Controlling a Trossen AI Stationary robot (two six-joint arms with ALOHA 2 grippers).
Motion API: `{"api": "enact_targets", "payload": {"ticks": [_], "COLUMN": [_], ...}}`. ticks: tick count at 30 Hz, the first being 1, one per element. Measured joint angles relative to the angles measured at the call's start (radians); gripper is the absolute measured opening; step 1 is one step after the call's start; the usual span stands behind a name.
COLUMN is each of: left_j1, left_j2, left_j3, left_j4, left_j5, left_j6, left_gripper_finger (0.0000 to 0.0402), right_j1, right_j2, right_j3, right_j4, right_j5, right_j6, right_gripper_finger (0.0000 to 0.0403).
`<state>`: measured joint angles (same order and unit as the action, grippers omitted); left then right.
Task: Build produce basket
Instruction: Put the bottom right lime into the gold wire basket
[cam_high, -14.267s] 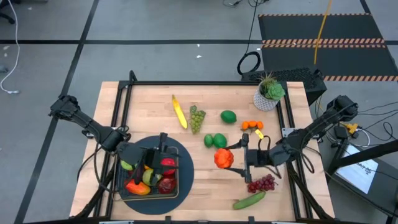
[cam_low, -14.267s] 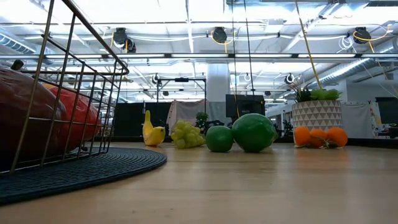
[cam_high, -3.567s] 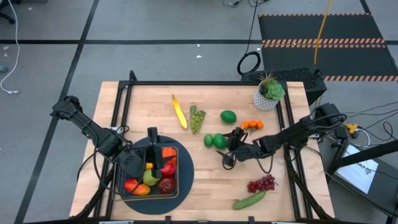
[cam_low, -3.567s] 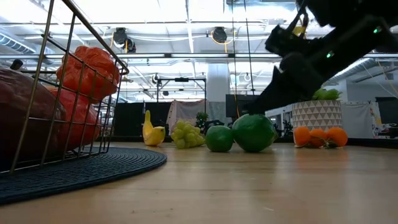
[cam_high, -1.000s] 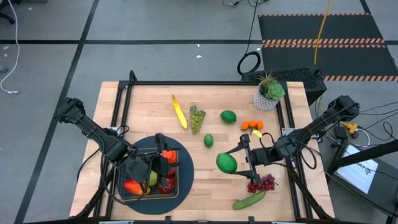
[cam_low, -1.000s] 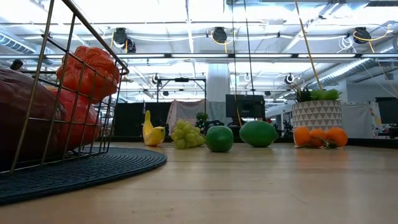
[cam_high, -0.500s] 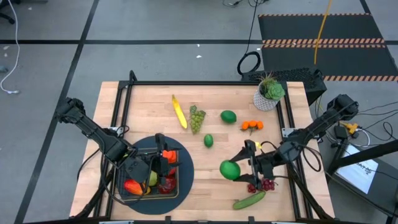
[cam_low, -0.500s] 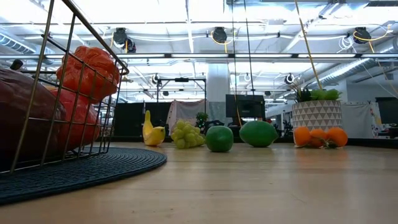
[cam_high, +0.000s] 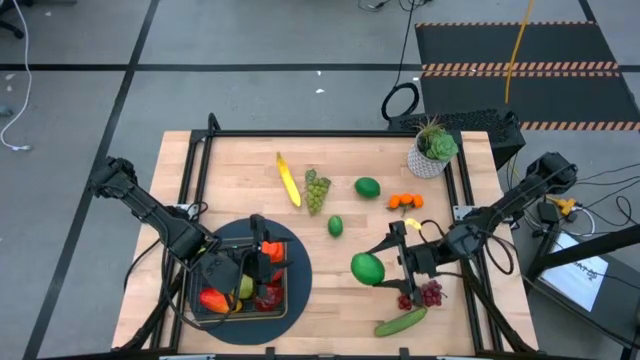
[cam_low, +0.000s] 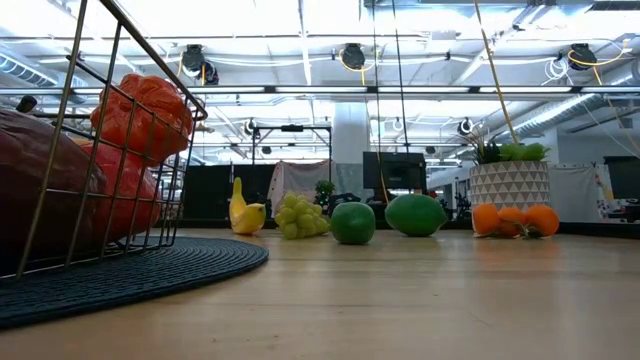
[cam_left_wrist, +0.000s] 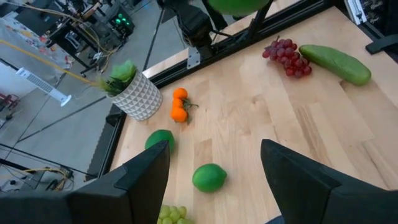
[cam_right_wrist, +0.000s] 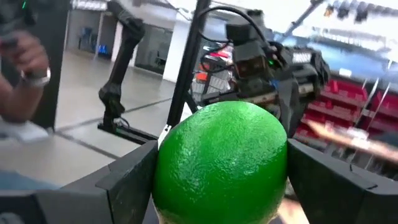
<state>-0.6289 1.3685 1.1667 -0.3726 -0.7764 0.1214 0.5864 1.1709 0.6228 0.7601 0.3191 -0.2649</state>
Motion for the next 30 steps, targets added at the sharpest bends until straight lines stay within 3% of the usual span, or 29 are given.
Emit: {"api": "enact_targets", "payload": {"ticks": [13,24,30], "left_j1": [-0.003,-0.039,-0.045], "left_j2": [0.000,0.027,0.076], "left_j3": [0.000,0.000,-0.001], "left_j4": [0.065,0.079,0.173], "left_j5": [0.001,0.001,-0.007], "left_j6": [0.070,0.199,0.316], "left_gripper_finger": [0.0251,0.0251,0.0267], "right_j1": [-0.143,-0.156,-0.156], "right_j2": [0.000,0.000,0.000], "right_j3": [0.000,0.000,0.000], "right_j4": [-0.001,-0.069,-0.087], "right_j5": [-0.005,-0.007,-0.007], "right_j6": [0.616,0.752,0.798], "right_gripper_finger": [0.0318,0.0318,0.0318]}}
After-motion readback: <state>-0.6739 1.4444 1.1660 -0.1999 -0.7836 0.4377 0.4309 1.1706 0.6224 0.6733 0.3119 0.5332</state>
